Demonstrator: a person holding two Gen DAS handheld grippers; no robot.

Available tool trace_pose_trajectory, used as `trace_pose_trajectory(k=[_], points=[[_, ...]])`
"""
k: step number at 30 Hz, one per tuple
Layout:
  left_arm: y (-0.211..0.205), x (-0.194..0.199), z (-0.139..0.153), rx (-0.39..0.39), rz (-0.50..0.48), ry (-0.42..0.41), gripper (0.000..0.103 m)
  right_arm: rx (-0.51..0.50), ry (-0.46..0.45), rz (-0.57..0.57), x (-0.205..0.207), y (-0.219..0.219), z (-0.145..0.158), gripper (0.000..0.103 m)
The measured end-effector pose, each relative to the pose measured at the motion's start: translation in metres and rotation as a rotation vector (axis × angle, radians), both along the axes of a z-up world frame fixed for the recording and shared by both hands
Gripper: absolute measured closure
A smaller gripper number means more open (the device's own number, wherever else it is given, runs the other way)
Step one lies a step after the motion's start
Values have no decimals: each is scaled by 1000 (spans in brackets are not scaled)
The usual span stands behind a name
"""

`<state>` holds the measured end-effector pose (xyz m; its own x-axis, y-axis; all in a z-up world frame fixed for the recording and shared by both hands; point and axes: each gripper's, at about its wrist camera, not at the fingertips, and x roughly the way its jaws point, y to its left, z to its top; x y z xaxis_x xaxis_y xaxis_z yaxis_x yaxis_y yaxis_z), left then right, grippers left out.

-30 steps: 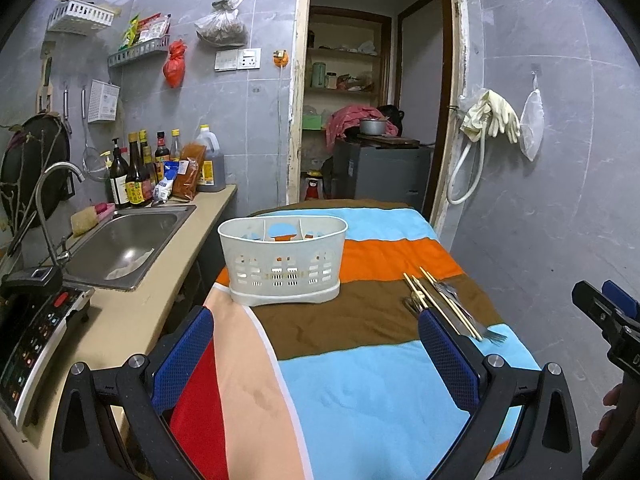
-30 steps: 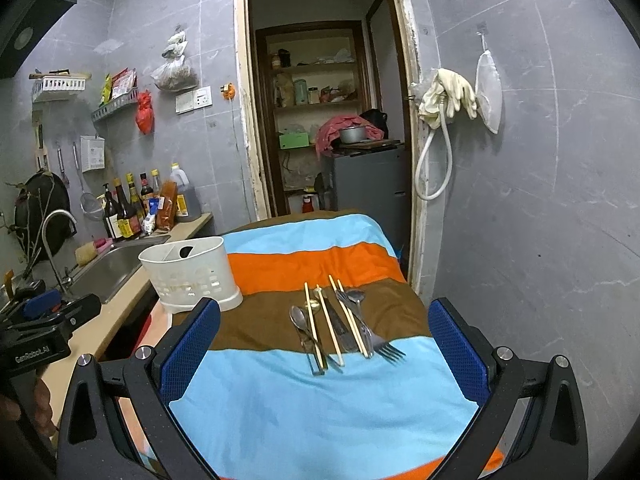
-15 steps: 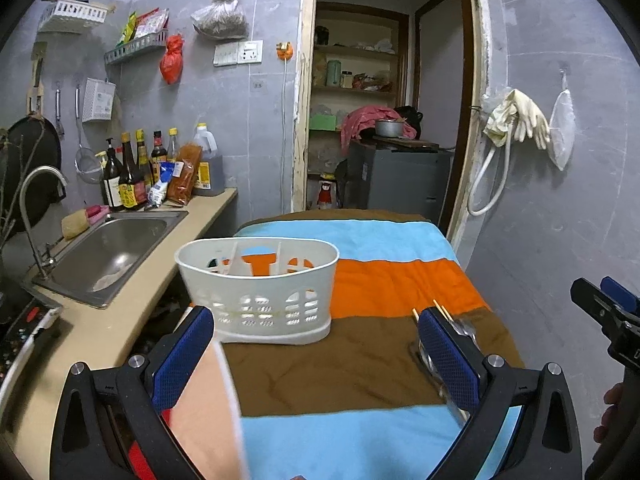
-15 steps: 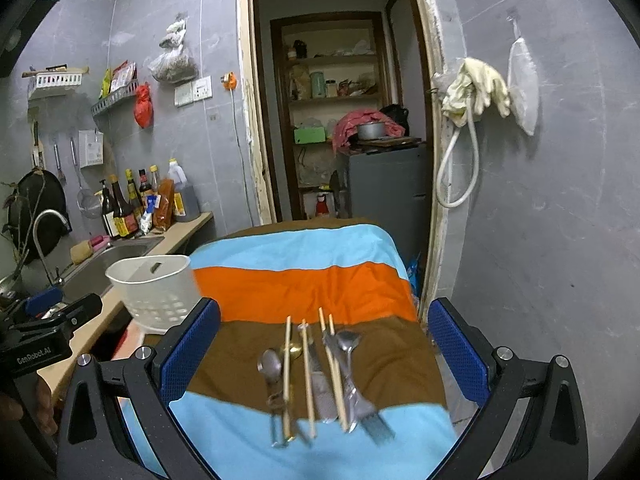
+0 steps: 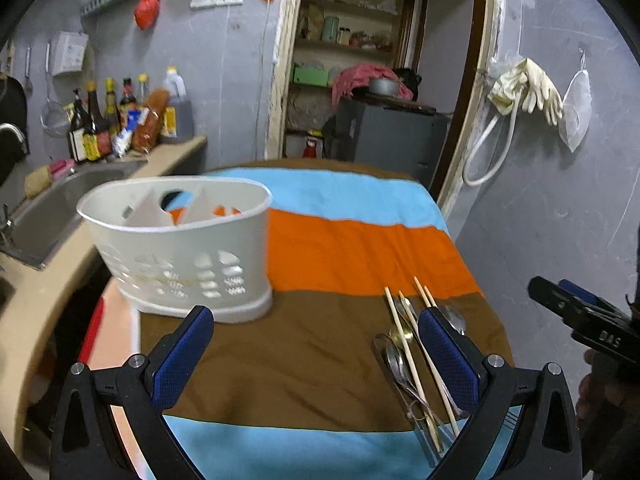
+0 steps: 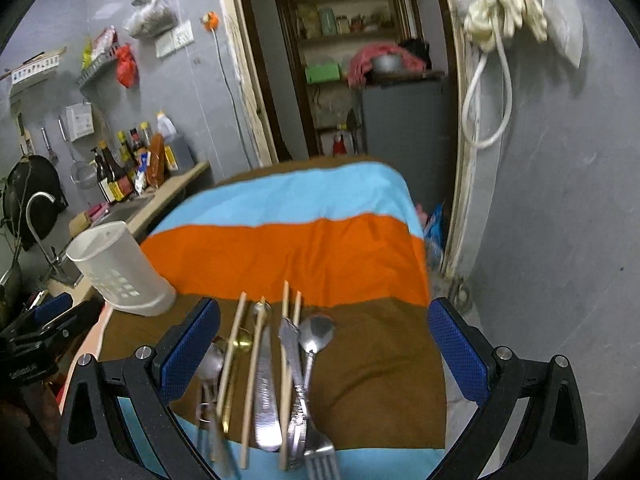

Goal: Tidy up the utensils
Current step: 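Move both grippers down toward the pile of utensils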

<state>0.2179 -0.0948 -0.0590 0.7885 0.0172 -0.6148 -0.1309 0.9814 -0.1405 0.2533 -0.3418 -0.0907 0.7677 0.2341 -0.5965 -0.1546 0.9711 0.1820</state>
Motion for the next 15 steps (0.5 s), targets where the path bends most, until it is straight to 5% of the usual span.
trace_pose_trajectory(k=[4,9,15], points=[[-9,13,-13,-23,-43,37,9,31,61,34,17,-5,-24,12],[-18,29,-32,-96,-110,106,42,42,139,77,35,0,-52,24],[-30,45,-50,-145,-166,159,67,57,218,129,46,10,-73,45]])
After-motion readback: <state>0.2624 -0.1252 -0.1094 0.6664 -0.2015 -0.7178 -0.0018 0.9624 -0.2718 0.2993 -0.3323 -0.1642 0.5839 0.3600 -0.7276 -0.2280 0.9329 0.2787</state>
